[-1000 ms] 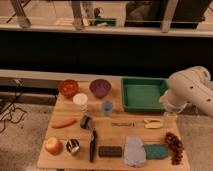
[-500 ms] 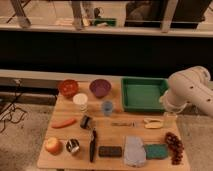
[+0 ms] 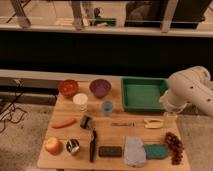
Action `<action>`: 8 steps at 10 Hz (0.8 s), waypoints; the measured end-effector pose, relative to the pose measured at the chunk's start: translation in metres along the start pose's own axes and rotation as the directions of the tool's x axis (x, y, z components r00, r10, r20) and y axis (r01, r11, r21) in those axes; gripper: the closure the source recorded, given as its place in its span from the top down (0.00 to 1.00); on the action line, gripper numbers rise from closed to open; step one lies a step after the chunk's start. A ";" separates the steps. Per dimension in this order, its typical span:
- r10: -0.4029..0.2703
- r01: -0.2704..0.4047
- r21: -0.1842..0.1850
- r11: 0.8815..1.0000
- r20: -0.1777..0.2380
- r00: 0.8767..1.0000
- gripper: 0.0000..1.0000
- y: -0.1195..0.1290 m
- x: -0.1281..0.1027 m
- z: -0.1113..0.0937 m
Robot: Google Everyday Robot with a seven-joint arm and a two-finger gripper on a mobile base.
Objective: Wipe tray with sponge
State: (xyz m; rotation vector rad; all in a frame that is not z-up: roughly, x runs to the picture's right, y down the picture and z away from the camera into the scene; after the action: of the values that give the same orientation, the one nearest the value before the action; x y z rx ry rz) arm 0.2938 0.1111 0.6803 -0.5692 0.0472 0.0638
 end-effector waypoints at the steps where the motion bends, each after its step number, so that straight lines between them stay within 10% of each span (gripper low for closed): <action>1: 0.004 -0.004 -0.001 1.000 0.003 1.000 0.80 0.000 0.001 0.000; 8: 0.015 -0.015 -0.006 1.000 0.009 1.000 0.80 0.001 -0.001 0.004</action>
State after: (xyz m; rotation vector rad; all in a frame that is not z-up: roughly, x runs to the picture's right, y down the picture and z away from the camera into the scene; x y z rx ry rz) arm 0.2928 0.1142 0.6832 -0.5743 0.0429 0.0809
